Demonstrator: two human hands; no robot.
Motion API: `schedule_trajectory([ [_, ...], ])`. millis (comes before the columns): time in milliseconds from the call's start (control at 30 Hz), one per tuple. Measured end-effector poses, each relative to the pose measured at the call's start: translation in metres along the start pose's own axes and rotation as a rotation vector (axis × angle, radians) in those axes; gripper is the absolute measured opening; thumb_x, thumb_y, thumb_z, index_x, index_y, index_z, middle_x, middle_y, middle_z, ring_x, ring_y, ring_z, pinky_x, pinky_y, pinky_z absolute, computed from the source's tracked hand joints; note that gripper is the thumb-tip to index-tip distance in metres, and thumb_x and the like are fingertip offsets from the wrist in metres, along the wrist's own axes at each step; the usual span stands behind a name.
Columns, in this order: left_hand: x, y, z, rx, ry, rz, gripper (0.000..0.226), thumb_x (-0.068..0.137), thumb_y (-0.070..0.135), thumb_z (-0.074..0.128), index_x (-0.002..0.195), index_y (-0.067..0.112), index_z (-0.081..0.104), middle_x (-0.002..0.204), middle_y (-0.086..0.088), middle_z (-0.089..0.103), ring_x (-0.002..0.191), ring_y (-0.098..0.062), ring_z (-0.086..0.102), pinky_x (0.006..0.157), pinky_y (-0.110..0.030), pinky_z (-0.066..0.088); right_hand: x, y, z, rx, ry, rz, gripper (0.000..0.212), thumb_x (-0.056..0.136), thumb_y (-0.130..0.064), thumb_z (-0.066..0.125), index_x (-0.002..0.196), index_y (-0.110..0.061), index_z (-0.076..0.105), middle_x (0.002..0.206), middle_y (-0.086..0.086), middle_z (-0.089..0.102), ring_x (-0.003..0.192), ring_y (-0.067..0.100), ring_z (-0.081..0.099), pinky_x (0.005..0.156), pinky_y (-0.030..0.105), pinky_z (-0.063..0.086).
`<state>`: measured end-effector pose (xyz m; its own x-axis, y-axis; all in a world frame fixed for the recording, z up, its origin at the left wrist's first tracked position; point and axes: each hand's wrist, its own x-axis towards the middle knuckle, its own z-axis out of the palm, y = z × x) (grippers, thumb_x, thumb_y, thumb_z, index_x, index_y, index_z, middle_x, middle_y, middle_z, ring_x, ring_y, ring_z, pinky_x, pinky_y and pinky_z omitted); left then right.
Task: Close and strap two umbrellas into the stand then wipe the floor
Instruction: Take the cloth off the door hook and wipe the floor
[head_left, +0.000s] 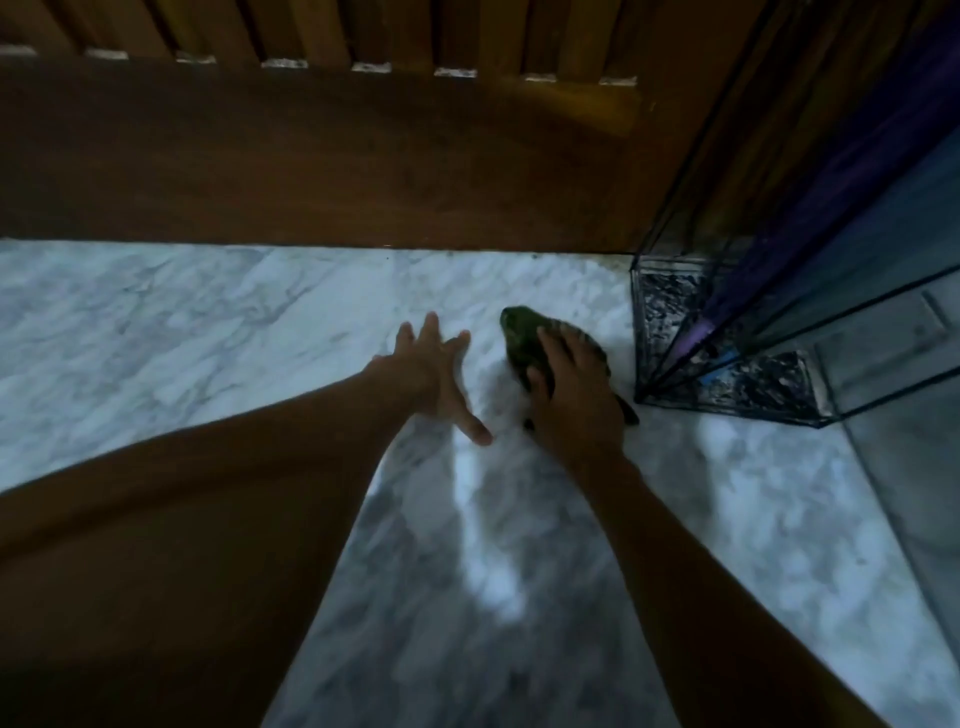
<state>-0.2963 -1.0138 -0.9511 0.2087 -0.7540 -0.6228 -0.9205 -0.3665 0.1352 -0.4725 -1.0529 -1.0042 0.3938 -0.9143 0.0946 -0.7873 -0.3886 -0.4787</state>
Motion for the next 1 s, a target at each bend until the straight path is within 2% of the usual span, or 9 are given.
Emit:
schedule_trajectory([
  [67, -0.003, -0.002, -0.001, -0.014, 0.010, 0.011, 0.142, 0.048, 0.072, 0.082, 0.155, 0.036, -0.005, 0.161, -0.004, -0.025, 0.148, -0.037, -0.018, 0.113, -0.066, 0.015, 0.036, 0.003, -0.001, -0.079, 0.000, 0.084, 0.052, 0.102, -0.029, 0.044, 0.152, -0.019, 0.034, 0.160, 0.011, 0.027, 0.147, 0.031, 0.023, 0.117, 0.044, 0.024],
  [233, -0.002, -0.003, 0.003, -0.050, 0.033, 0.019, 0.141, 0.049, 0.068, 0.084, 0.154, 0.037, -0.004, 0.161, -0.004, -0.026, 0.148, -0.036, -0.020, 0.114, -0.066, 0.011, 0.092, 0.002, 0.005, -0.156, 0.151, 0.329, 0.055, 0.097, -0.022, 0.049, 0.148, -0.006, 0.037, 0.151, 0.024, 0.036, 0.137, 0.041, 0.034, 0.113, 0.048, 0.025],
  [433, 0.001, -0.004, 0.007, -0.096, 0.038, 0.020, 0.141, 0.047, 0.066, 0.086, 0.154, 0.040, -0.002, 0.160, -0.002, -0.028, 0.147, -0.033, -0.023, 0.116, -0.065, 0.008, 0.108, 0.002, 0.004, -0.056, -0.071, -0.130, 0.051, 0.097, -0.022, 0.056, 0.145, -0.011, 0.046, 0.151, 0.019, 0.043, 0.139, 0.037, 0.036, 0.115, 0.049, 0.031],
  [567, 0.000, -0.004, 0.007, -0.129, 0.044, 0.034, 0.142, 0.046, 0.063, 0.087, 0.154, 0.039, -0.002, 0.160, -0.002, -0.029, 0.147, -0.031, -0.025, 0.116, -0.065, 0.005, 0.115, 0.034, -0.007, -0.095, 0.070, 0.034, 0.049, 0.097, -0.020, 0.052, 0.144, -0.007, 0.046, 0.150, 0.022, 0.040, 0.136, 0.042, 0.037, 0.111, 0.049, 0.036],
  [667, 0.000, -0.005, 0.009, -0.147, 0.050, 0.046, 0.143, 0.046, 0.062, 0.088, 0.154, 0.038, -0.002, 0.159, -0.003, -0.030, 0.147, -0.032, -0.026, 0.115, -0.066, 0.003, 0.111, 0.029, 0.000, -0.146, 0.201, 0.164, 0.050, 0.096, -0.017, 0.052, 0.144, -0.003, 0.045, 0.149, 0.025, 0.040, 0.136, 0.042, 0.037, 0.110, 0.048, 0.032],
  [767, 0.002, -0.005, 0.010, -0.157, 0.052, 0.047, 0.144, 0.045, 0.063, 0.088, 0.154, 0.039, -0.002, 0.159, -0.003, -0.030, 0.146, -0.033, -0.026, 0.113, -0.068, 0.002, 0.113, 0.013, 0.008, -0.132, 0.219, 0.207, 0.053, 0.093, -0.016, 0.051, 0.143, 0.000, 0.045, 0.148, 0.028, 0.041, 0.138, 0.042, 0.036, 0.113, 0.048, 0.025],
  [867, 0.002, -0.002, 0.010, -0.161, 0.052, 0.049, 0.143, 0.045, 0.062, 0.089, 0.154, 0.039, -0.002, 0.159, -0.003, -0.030, 0.146, -0.032, -0.027, 0.114, -0.068, 0.001, 0.104, 0.001, 0.009, -0.099, 0.086, -0.013, 0.056, 0.091, -0.023, 0.043, 0.142, -0.001, 0.046, 0.147, 0.028, 0.041, 0.139, 0.043, 0.034, 0.116, 0.047, 0.022],
  [933, 0.001, -0.003, 0.008, -0.167, 0.051, 0.052, 0.143, 0.046, 0.060, 0.089, 0.154, 0.039, -0.001, 0.159, -0.002, -0.031, 0.146, -0.032, -0.027, 0.114, -0.067, 0.000, 0.102, -0.001, 0.008, -0.075, -0.077, -0.213, 0.051, 0.096, -0.024, 0.049, 0.144, -0.006, 0.045, 0.150, 0.023, 0.041, 0.141, 0.040, 0.034, 0.117, 0.049, 0.028],
  [1000, 0.000, -0.004, 0.007, -0.170, 0.045, 0.054, 0.142, 0.046, 0.060, 0.089, 0.154, 0.039, 0.000, 0.159, -0.001, -0.030, 0.146, -0.031, -0.028, 0.114, -0.067, 0.000, 0.108, 0.006, 0.004, -0.092, -0.149, -0.274, 0.051, 0.097, -0.024, 0.054, 0.146, -0.011, 0.044, 0.152, 0.017, 0.041, 0.141, 0.035, 0.035, 0.115, 0.048, 0.033],
])
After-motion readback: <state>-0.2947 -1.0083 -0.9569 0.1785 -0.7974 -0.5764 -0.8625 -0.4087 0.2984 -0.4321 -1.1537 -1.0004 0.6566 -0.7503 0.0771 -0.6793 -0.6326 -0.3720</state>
